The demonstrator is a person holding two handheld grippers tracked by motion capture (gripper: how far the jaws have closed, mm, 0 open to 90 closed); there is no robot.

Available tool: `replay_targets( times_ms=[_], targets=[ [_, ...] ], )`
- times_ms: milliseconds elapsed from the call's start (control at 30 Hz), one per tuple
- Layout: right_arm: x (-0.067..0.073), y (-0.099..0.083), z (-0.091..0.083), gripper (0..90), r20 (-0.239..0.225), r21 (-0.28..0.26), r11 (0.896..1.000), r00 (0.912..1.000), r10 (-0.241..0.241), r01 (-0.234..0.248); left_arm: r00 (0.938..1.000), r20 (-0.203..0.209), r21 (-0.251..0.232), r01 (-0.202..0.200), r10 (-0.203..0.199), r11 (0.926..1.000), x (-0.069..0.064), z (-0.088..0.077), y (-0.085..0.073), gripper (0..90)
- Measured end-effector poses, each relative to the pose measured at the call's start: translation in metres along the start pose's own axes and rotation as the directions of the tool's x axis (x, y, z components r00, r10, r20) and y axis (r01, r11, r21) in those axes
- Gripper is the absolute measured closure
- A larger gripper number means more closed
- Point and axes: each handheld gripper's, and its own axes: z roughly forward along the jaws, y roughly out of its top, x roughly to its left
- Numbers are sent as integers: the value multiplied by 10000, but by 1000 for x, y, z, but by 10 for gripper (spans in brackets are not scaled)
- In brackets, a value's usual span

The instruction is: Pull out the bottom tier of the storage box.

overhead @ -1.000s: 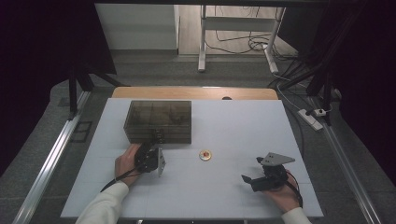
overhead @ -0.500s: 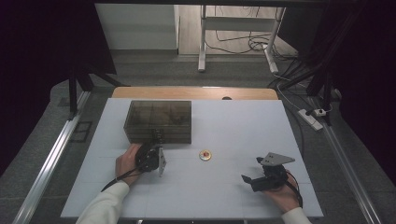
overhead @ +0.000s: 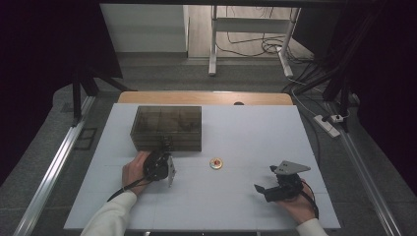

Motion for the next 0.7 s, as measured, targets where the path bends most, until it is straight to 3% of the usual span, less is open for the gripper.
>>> replay_targets(
  times_ms=[167, 700],
  targets=[
    [0, 0, 0, 65, -10, 35, 10000, 10000, -24, 24, 9998, -189, 59, -105, 106, 9999, -1, 0, 0, 683],
    [0, 0, -1, 65, 13, -5, 10000, 10000, 11, -11, 9996, -154, 170, -233, 236, 9996, -2, 2, -1, 727]
  ],
)
